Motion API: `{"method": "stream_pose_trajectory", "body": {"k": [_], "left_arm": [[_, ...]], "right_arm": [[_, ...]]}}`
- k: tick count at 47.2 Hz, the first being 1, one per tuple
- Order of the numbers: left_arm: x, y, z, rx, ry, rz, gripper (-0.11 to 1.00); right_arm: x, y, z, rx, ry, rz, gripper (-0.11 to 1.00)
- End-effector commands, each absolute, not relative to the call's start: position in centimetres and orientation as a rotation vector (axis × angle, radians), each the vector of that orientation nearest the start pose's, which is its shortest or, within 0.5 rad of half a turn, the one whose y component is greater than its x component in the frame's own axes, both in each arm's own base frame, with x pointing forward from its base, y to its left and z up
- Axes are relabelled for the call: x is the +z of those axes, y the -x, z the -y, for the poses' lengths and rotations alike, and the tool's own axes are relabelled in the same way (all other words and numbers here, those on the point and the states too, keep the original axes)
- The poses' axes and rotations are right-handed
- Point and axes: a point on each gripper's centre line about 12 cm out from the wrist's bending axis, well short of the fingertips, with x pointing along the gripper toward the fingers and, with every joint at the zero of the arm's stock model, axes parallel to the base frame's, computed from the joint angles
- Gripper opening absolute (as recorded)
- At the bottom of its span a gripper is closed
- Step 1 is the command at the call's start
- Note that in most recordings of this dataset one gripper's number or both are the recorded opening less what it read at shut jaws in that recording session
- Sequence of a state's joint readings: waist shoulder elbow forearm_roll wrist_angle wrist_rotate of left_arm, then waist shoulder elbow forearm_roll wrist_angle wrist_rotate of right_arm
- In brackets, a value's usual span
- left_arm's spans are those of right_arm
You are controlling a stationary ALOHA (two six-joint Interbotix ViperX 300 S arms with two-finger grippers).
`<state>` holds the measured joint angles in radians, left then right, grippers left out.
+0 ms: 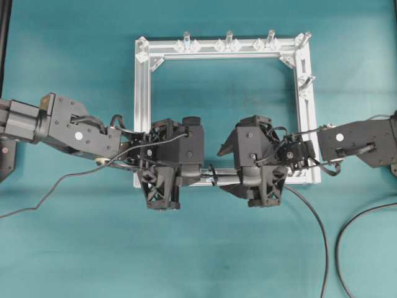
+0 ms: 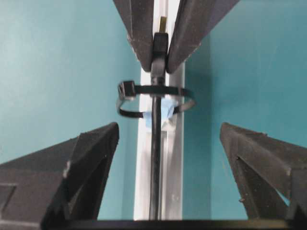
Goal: Insert the wire through the string loop located in the center.
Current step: 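Grasp the USB plug with the left gripper and open the right gripper, then pull the plug leftward with the left gripper, drawing cable through loop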
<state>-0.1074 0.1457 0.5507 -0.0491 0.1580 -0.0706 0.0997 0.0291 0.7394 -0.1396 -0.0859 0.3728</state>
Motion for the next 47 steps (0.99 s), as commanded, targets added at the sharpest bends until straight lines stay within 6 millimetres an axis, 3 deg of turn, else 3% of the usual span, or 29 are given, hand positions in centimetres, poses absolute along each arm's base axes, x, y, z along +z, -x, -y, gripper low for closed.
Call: {"method": "stream_pose_trajectory", "body": {"k": [1, 17, 26, 47], "left_arm": [[14.4, -41.0, 4.6, -0.064, 0.061, -0.829, 0.16], [14.5, -40.8, 4.4, -0.061, 0.063, -0.834, 0.16], [14.7, -40.3, 4.3, -0.060, 0.063, -0.845, 0.16], [15.0, -37.6, 4.0, -0.054, 0.067, -0.878, 0.16]], "right_arm": [[15.8, -37.2, -3.9, 0.034, -0.198, -0.650, 0.88], [17.3, -34.4, -3.6, 0.025, -0.197, -0.654, 0.88], [17.2, -33.4, -3.5, 0.021, -0.195, -0.674, 0.88], [17.2, -33.3, -3.4, 0.020, -0.194, -0.672, 0.88]]}}
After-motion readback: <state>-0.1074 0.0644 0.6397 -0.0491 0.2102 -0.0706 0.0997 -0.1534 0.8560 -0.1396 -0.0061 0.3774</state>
